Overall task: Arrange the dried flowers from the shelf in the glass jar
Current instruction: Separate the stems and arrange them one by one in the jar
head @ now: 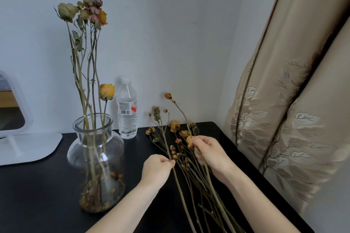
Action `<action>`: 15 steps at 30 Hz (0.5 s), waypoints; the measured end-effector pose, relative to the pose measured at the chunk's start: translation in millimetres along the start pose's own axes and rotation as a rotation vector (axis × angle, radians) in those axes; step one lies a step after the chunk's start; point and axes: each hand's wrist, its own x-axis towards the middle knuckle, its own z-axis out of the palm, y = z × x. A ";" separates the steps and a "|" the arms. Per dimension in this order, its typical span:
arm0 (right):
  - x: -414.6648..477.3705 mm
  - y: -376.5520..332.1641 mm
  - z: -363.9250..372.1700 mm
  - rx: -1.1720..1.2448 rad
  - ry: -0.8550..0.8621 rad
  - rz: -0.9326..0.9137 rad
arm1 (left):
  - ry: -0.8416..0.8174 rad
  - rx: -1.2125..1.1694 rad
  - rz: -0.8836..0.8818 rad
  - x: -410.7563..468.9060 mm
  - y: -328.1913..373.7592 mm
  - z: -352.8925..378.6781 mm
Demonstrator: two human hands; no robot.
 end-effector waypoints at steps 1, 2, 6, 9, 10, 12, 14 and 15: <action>-0.2 -0.5 -0.8 0.029 -0.013 0.007 | -0.002 0.004 -0.010 0.5 -0.7 0.0; -0.4 -0.3 -1.4 0.042 -0.016 0.004 | -0.005 0.004 -0.016 0.9 -1.7 0.0; 0.3 2.7 -4.3 0.035 0.012 -0.040 | -0.019 0.009 0.022 -0.2 -3.1 -0.9; 1.9 -0.9 -8.3 0.033 0.040 -0.064 | -0.004 0.016 0.082 -2.4 1.1 -4.6; 2.5 -4.1 -9.3 0.033 0.052 -0.077 | 0.002 0.014 0.103 -3.0 3.3 -6.5; 4.0 -12.6 -10.5 0.021 0.083 -0.122 | 0.011 0.020 0.152 -4.7 8.0 -10.7; 5.5 -23.3 -11.4 -0.001 0.117 -0.173 | 0.013 0.043 0.214 -7.1 13.8 -15.3; 6.1 -29.2 -12.1 -0.013 0.131 -0.197 | 0.013 0.052 0.249 -9.2 17.7 -18.1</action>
